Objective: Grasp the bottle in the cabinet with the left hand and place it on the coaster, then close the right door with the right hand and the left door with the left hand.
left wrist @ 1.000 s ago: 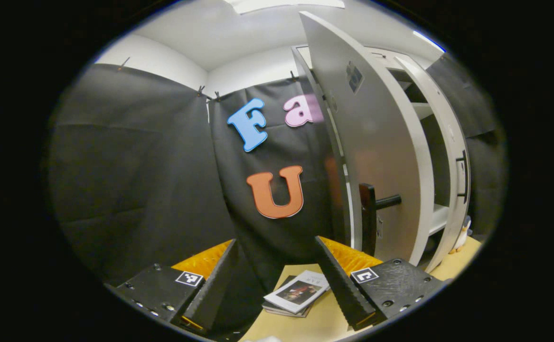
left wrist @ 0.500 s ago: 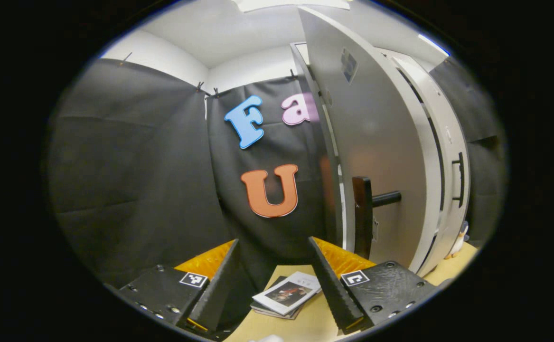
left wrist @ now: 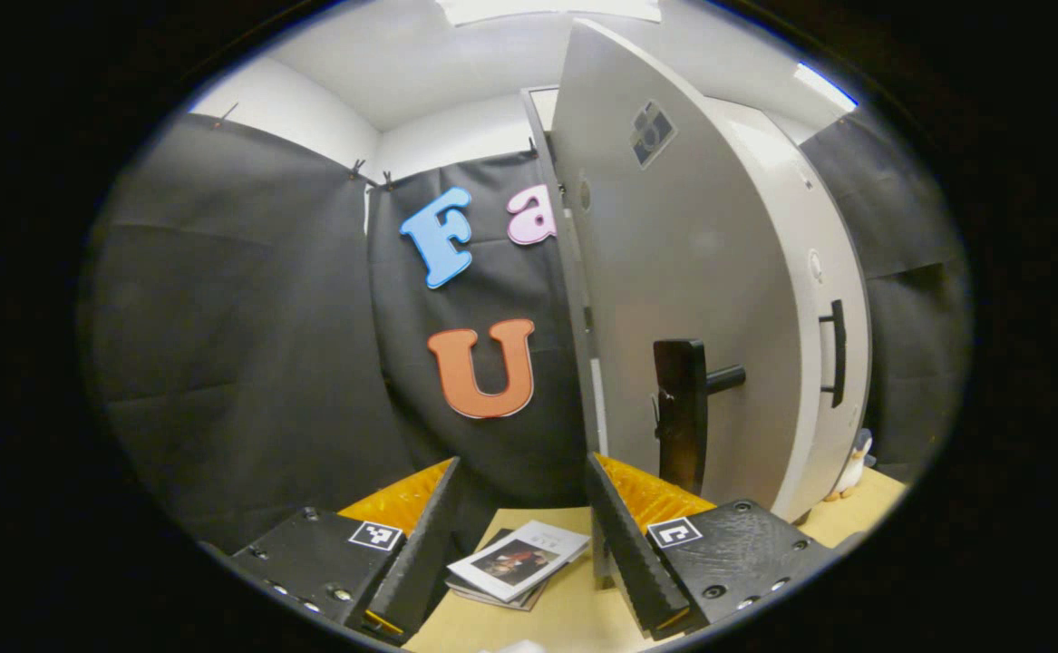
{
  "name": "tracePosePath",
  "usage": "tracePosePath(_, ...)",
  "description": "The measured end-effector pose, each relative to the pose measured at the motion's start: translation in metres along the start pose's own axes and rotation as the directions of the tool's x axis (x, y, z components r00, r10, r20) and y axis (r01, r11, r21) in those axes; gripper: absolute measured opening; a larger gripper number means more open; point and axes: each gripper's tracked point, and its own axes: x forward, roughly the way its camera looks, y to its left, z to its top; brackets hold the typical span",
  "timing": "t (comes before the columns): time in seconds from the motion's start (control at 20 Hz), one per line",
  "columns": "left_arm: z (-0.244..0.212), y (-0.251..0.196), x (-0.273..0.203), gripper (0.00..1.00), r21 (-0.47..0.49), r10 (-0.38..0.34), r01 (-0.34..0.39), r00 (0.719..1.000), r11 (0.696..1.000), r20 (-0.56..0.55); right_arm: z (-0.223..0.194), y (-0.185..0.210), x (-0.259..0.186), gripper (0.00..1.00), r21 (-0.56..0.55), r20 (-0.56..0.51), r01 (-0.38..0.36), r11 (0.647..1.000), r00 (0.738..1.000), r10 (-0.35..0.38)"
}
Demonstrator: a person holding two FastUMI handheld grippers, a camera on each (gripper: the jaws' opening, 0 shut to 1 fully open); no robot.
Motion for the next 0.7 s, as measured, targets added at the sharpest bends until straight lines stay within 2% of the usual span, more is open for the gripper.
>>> tracePosePath(0.1,0.001,-0.021,0.004,0.83,-0.005,-0.037,0.037,0.999,0.999,0.004,0.002,-0.003,-0.001,0.98,0.005,0.004,0.006,1.0,1.0,-0.006)
tracePosePath(0.15,0.002,-0.03,0.006,0.87,-0.003,-0.055,0.055,0.998,0.999,0.009,0.002,-0.004,-0.004,0.98,0.009,0.007,0.009,1.0,1.0,-0.009)
tracePosePath(0.2,0.004,-0.04,0.009,0.83,-0.003,-0.073,0.073,0.997,0.997,0.011,0.002,-0.006,-0.005,0.98,0.012,0.009,0.011,1.0,1.0,-0.012)
tracePosePath(0.35,0.001,-0.064,0.016,0.83,0.005,-0.126,0.126,0.992,0.992,-0.002,0.006,-0.011,-0.007,0.98,0.01,0.012,0.021,1.0,1.0,-0.021)
tracePosePath(0.4,-0.001,-0.072,0.019,0.87,0.005,-0.139,0.139,0.99,0.99,-0.009,0.006,-0.013,-0.008,0.98,0.012,0.012,0.021,1.0,1.0,-0.021)
tracePosePath(0.45,-0.001,-0.079,0.018,0.84,0.003,-0.155,0.155,0.988,0.988,-0.013,0.006,-0.013,-0.008,0.98,0.015,0.013,0.023,1.0,1.0,-0.023)
tracePosePath(0.6,-0.002,-0.099,0.016,0.96,-0.008,-0.197,0.197,0.98,0.98,-0.014,0.007,-0.016,-0.01,0.98,0.018,0.017,0.027,0.999,0.999,-0.028)
tracePosePath(0.7,-0.001,-0.104,0.015,0.96,-0.003,-0.203,0.203,0.979,0.979,-0.011,0.01,-0.017,-0.012,0.98,0.018,0.025,0.033,0.999,0.999,-0.034)
